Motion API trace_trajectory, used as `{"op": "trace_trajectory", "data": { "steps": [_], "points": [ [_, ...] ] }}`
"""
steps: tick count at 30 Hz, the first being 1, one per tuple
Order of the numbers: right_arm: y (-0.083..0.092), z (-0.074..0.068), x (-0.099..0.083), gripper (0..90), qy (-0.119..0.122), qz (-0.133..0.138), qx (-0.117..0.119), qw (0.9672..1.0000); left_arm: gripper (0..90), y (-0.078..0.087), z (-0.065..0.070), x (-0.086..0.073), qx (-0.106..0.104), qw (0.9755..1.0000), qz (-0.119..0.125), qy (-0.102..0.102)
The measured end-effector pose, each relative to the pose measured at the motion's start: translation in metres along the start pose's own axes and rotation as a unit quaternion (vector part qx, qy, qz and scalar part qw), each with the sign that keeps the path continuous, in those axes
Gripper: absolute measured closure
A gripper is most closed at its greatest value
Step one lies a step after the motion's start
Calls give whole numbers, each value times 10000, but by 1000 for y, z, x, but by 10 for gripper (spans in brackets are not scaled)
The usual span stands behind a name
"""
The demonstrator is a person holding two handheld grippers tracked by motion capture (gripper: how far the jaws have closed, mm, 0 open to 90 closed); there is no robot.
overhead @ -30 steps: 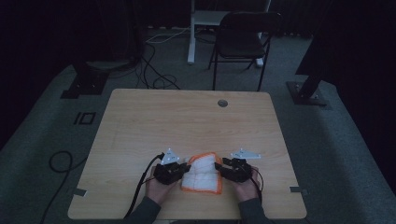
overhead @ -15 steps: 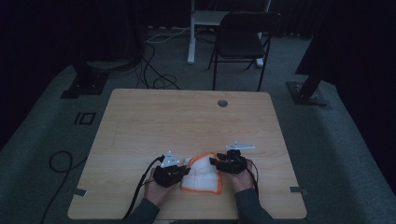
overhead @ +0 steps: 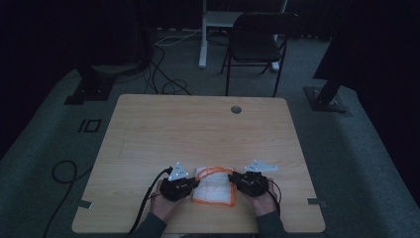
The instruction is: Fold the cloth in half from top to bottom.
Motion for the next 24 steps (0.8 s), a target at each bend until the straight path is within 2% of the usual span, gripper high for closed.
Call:
{"op": "trace_trajectory", "data": {
  "steps": [8,13,16,20,24],
  "points": [
    [3,-9,-15,741,109,-82,-3,9999,807,6,0,-8,44,10000,2,22],
    [6,-13,-24,681,170,-174,59,9997,803,9,-2,-17,50,10000,-32,75],
    [8,-15,-28,639,230,-201,91,9995,785,11,-2,-20,104,9999,-58,36],
    [13,-15,-29,598,251,-76,122,9996,769,15,-6,-20,194,9998,-28,61],
    [23,-15,-25,549,296,184,118,9993,765,17,-11,-17,243,9996,37,159]
  ]
}}
Point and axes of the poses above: each handheld gripper's, and its own axes: y roughly backward along the jaws, x roughly out of its top, z roughly to its right, the point moved 5 cm from there along -y, roughly forward along the jaws, and after that the axes turned 12 degrees about -z, right-handed, at the moved point
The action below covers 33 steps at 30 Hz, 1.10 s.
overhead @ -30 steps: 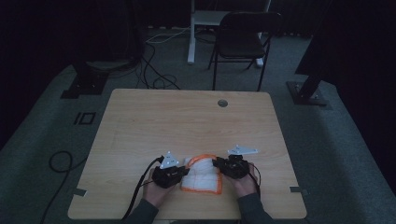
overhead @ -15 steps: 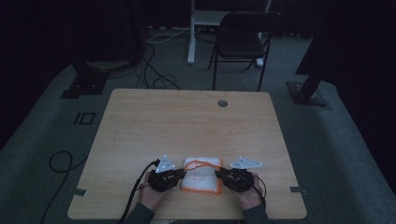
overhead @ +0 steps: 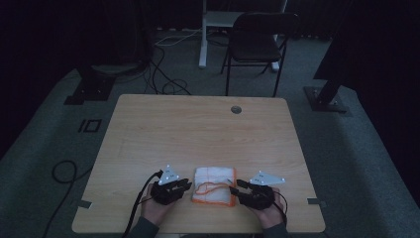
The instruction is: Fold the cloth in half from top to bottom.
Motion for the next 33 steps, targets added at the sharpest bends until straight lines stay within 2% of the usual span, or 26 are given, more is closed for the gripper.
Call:
{"op": "trace_trajectory", "data": {
  "steps": [3,6,11,12,17,18,19,22,27,29,33],
  "points": [
    [5,2,3,549,-30,229,-34,9997,755,-2,1,2,-8,10000,10,-4],
    [6,4,5,550,-115,290,-107,9995,751,-6,3,4,-32,10000,2,-33],
    [3,8,4,548,-169,281,-185,9993,739,-10,6,6,-32,10000,-29,-90],
    [1,11,3,545,-225,253,-306,9990,739,-11,6,6,-35,9999,-28,-89],
    [2,17,0,540,-269,237,-447,9984,734,-12,4,8,-22,10000,-9,-89],
    [3,21,-2,533,-290,220,-605,9975,732,-12,3,8,-17,10000,0,-84],
    [3,21,-2,533,-290,220,-605,9975,730,-12,3,8,-17,10000,0,-84],
    [3,29,-5,532,-369,197,-749,9963,721,-10,0,8,12,10000,58,-35],
    [2,38,-9,529,-465,153,-853,9952,713,-7,-6,8,66,10000,67,11],
    [1,44,-13,520,-503,72,-982,9939,711,-6,-10,7,103,9999,97,58],
    [-1,49,-16,519,-595,42,-987,9933,708,-4,-13,7,133,9998,112,95]
  ]
}}
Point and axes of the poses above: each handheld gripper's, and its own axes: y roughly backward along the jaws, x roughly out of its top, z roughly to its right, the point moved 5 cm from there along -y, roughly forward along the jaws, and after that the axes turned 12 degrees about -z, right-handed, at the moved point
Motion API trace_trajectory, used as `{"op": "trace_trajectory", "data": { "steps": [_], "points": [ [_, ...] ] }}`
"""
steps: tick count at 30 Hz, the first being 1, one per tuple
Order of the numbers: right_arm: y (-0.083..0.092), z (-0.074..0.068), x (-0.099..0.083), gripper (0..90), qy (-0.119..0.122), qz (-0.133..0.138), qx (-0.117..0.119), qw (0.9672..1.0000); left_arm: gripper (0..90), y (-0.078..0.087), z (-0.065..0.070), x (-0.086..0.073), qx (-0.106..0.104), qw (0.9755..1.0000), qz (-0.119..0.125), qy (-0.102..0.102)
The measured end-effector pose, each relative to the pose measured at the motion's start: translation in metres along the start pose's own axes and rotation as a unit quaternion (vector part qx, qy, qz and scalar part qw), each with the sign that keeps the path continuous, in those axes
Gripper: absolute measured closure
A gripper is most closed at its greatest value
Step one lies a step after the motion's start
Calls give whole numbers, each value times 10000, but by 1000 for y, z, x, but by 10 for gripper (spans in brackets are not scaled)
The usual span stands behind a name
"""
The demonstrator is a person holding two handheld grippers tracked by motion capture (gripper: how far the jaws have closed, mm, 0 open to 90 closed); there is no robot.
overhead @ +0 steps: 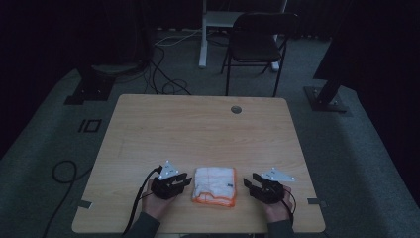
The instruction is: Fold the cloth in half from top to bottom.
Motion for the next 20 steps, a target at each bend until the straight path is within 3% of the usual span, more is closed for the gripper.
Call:
{"op": "trace_trajectory", "data": {
  "steps": [8,20],
  "points": [
    [-6,11,-5,516,-133,-100,-68,9998,695,1,-10,-4,85,9999,37,119],
    [-7,14,-6,516,-164,-124,-139,9997,695,2,-17,-9,152,9997,55,207]
  ]
}}
Point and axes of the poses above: each handheld gripper's, and its own axes: y roughly backward along the jaws, x roughly out of its top, z roughly to its right, the point moved 5 cm from there along -y, roughly forward along the jaws, and after that the axes turned 12 degrees about -z, right-handed, at the moved point
